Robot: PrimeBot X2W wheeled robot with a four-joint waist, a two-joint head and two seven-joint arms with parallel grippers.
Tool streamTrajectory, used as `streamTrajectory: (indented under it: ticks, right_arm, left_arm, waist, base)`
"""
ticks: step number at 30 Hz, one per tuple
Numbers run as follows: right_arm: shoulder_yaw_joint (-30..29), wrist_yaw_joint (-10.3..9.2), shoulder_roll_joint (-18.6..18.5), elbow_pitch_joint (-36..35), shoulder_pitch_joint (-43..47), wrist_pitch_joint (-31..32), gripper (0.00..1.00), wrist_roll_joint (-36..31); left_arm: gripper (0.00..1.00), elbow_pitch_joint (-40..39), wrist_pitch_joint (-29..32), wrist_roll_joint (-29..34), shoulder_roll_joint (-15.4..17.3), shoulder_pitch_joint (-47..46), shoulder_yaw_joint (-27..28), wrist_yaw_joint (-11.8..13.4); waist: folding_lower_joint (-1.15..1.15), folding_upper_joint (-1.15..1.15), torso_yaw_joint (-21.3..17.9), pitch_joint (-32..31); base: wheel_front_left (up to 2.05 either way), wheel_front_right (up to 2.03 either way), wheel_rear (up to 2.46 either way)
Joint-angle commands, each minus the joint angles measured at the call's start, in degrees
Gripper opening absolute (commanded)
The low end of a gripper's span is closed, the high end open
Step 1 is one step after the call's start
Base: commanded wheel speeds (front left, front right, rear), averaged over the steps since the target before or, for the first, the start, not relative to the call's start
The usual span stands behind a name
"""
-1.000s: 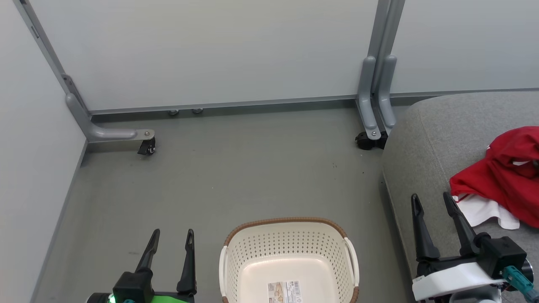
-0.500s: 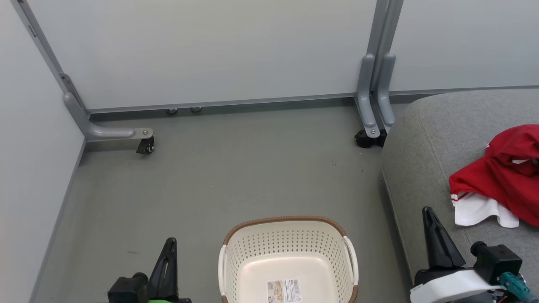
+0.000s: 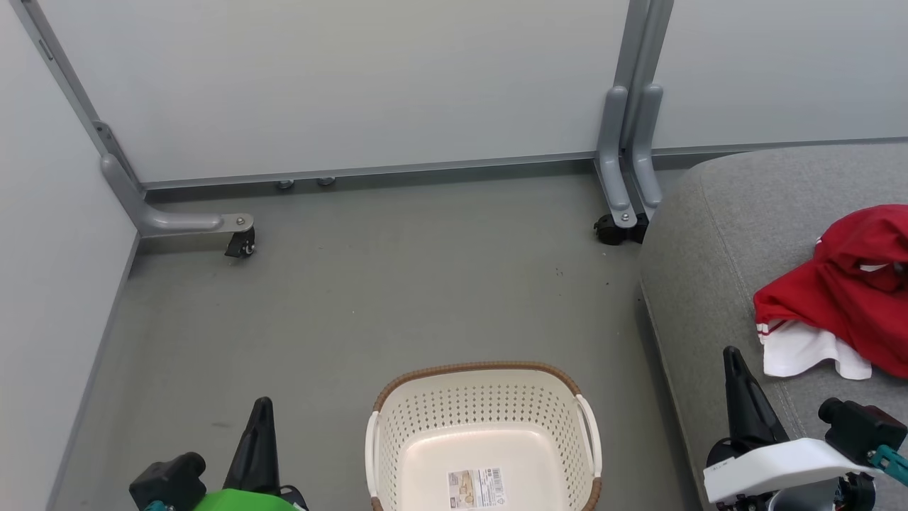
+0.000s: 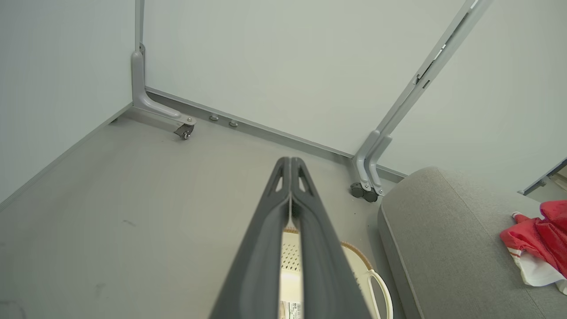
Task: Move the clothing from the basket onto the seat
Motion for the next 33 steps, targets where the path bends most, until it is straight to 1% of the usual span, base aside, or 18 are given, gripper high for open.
streamTrajectory:
  ticks: [1, 17, 33]
  right_arm:
    - [-0.3, 0.00, -0.5, -0.4, -1.9, 0.5, 0.00, 2.6]
    - [-1.2, 0.00, -0.8, 1.4, -4.1, 3.8, 0.00, 16.6]
    - [-2.1, 0.00, -1.0, 3.0, -5.9, 6.8, 0.00, 28.4]
  left_arm:
    - [0.00, -0.5, 0.4, -2.6, 0.5, -2.2, 0.7, -0.4]
    - [0.00, 0.0, 3.6, -16.7, 1.0, -4.3, 2.8, -1.5]
    - [0.00, 0.4, 6.5, -28.6, 1.2, -6.0, 4.8, -2.4]
  waist:
    - [0.00, 0.00, -0.1, 0.1]
    - [0.00, 0.00, -0.5, 0.6]
    - [0.00, 0.00, -1.0, 1.1]
  base:
    - [0.00, 0.00, 0.00]
    - [0.00, 0.00, 0.00]
    - [0.00, 0.00, 0.00]
